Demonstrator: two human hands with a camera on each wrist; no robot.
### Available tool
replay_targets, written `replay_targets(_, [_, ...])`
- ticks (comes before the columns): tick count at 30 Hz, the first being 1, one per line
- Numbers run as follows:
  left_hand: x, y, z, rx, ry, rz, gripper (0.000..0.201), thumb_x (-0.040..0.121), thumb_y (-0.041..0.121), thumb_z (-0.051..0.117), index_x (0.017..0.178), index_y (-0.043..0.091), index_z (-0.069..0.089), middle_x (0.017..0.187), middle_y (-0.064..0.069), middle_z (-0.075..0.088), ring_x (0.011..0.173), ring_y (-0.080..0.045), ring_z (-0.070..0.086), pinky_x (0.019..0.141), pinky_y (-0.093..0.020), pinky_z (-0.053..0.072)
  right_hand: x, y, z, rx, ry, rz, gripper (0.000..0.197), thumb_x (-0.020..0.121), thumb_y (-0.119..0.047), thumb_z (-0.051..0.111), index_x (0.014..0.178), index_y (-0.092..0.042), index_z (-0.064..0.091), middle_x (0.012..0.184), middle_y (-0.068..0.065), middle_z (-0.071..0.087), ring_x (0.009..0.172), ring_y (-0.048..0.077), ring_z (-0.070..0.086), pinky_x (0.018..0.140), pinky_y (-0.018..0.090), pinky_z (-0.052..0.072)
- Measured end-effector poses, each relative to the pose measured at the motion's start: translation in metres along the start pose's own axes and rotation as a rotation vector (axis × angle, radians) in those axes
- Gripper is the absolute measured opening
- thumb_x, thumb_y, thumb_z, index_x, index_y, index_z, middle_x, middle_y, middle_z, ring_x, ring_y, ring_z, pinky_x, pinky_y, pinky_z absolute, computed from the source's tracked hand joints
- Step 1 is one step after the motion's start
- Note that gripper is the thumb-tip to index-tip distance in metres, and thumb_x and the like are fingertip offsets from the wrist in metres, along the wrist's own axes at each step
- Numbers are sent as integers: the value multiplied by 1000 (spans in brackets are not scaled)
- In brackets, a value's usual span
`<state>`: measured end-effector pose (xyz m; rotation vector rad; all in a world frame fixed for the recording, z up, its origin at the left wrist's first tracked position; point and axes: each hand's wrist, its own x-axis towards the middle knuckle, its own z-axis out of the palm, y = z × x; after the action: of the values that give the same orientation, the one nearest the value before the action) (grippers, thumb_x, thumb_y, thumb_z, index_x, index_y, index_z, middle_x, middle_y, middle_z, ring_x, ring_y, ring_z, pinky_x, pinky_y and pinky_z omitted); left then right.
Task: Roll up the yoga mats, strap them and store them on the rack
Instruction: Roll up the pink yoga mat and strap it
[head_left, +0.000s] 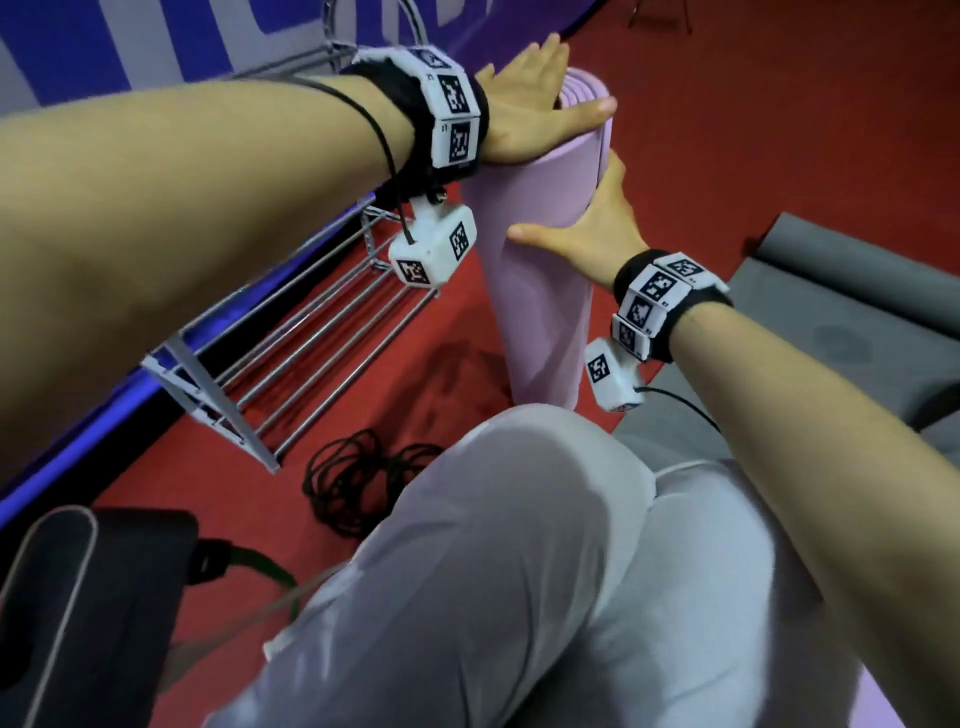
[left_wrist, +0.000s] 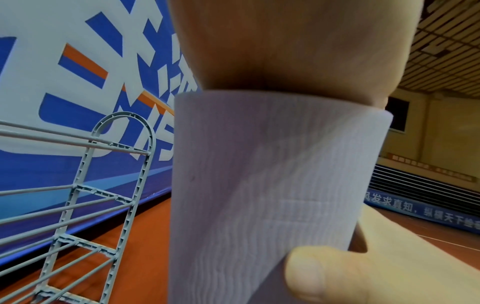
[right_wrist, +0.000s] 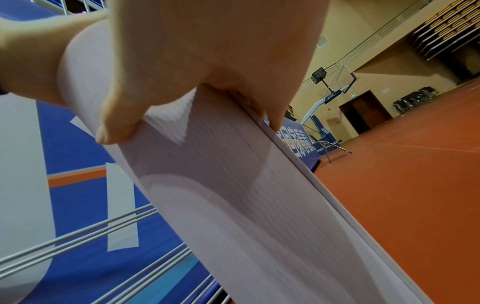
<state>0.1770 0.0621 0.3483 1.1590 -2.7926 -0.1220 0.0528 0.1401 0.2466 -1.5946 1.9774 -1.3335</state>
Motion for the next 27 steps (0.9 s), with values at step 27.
replay_targets(27, [-12, -1, -15, -6, -112, -9, 87, 94, 66, 25, 153, 10, -8, 161, -3, -9, 149, -18, -4, 121, -45, 6, -3, -3, 7, 54, -26, 17, 126, 50, -51, 93, 146, -17, 20, 145, -1, 39, 128, 17, 44, 97, 28, 41])
